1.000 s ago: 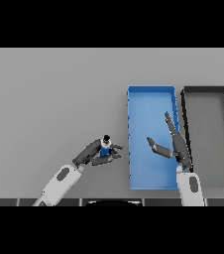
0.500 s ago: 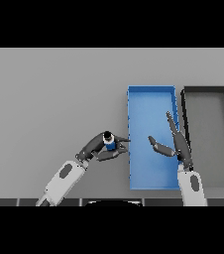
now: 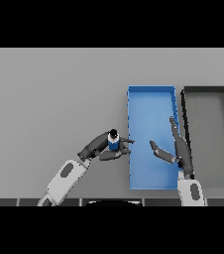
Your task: Pick up the blue pipe and place it into the blue bin.
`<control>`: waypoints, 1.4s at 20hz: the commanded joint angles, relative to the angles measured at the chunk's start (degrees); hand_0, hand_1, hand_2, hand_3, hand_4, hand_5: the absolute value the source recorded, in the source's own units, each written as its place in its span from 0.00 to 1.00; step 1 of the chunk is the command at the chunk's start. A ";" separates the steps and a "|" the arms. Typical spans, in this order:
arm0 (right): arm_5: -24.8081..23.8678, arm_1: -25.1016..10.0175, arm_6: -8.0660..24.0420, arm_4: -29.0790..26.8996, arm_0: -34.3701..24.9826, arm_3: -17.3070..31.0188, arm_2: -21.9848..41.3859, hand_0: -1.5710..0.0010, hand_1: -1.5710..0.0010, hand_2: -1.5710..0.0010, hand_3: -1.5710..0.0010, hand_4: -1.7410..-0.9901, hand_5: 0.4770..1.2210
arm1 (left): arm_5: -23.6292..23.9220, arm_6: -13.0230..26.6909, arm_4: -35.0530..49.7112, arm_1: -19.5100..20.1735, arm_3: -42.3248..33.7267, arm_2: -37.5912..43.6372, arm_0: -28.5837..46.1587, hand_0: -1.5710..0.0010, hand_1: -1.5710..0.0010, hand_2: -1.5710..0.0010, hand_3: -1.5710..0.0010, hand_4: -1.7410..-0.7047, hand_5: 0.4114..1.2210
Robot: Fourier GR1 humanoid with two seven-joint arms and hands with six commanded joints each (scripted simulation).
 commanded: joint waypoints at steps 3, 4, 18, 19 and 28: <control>-1.68 0.77 2.35 2.02 2.34 -2.91 0.78 1.00 1.00 1.00 1.00 0.74 0.14 | -0.25 -0.29 -0.71 -0.23 -0.46 0.51 0.34 0.00 0.00 0.00 0.00 0.26 1.00; -1.82 0.73 2.18 1.91 2.81 -3.62 0.61 1.00 1.00 1.00 1.00 0.73 0.13 | -0.33 -0.25 -1.13 -0.52 -0.56 0.50 0.32 0.00 0.00 0.00 0.00 0.26 1.00; 16.93 -11.73 15.04 -18.60 -11.00 -20.21 3.53 1.00 1.00 1.00 1.00 0.69 0.08 | -3.49 0.63 -4.24 -1.54 -1.88 2.38 1.94 0.00 0.00 0.00 0.00 0.26 1.00; 17.85 -11.83 15.48 -18.92 -12.22 -20.28 4.54 1.00 1.00 1.00 1.00 0.68 0.07 | -3.65 0.22 -4.62 -1.77 -1.73 2.45 1.90 0.00 0.00 0.00 0.00 0.26 1.00; 22.04 -8.23 26.18 -23.45 -23.22 -17.81 12.60 1.00 1.00 1.00 1.00 0.70 0.06 | -5.53 1.94 -6.22 -3.32 -1.74 4.04 1.45 0.00 0.00 0.00 0.00 0.26 1.00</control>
